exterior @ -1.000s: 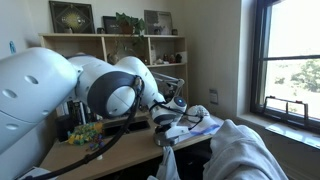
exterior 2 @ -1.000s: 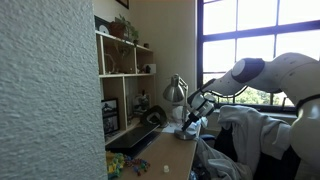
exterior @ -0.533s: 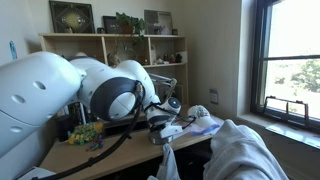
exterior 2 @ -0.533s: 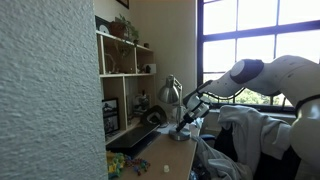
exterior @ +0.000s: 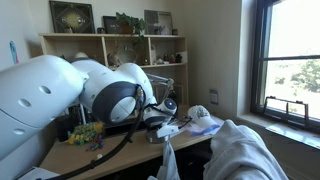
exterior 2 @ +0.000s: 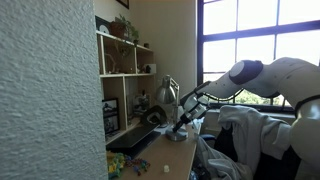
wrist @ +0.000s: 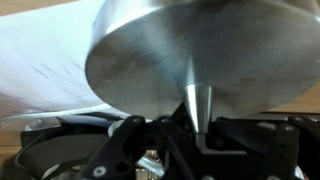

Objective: Push the desk lamp away from the edge

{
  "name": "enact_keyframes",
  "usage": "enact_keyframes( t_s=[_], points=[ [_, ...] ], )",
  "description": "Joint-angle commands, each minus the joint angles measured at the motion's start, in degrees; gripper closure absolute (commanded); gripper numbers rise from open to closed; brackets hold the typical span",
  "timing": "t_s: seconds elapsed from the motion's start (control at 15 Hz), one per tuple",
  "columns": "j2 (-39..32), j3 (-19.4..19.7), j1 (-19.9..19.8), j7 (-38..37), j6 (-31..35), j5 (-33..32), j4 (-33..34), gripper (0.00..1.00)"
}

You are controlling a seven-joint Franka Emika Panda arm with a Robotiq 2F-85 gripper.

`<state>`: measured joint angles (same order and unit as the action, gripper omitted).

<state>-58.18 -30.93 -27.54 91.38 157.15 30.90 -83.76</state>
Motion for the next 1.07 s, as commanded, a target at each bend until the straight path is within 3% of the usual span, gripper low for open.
enact_keyframes(
  t_s=[0.0, 0.53, 1.0],
  points=[
    [0.96, -3.39, -0.87, 0.14, 0.35, 1.59, 2.04, 0.91],
    [-1.36, -3.62, 1.06, -0.91, -0.2, 0.11, 6.33, 0.91],
    [-5.06, -2.07, 3.3, -2.72, -0.22, -1.43, 15.12, 0.91]
  ],
)
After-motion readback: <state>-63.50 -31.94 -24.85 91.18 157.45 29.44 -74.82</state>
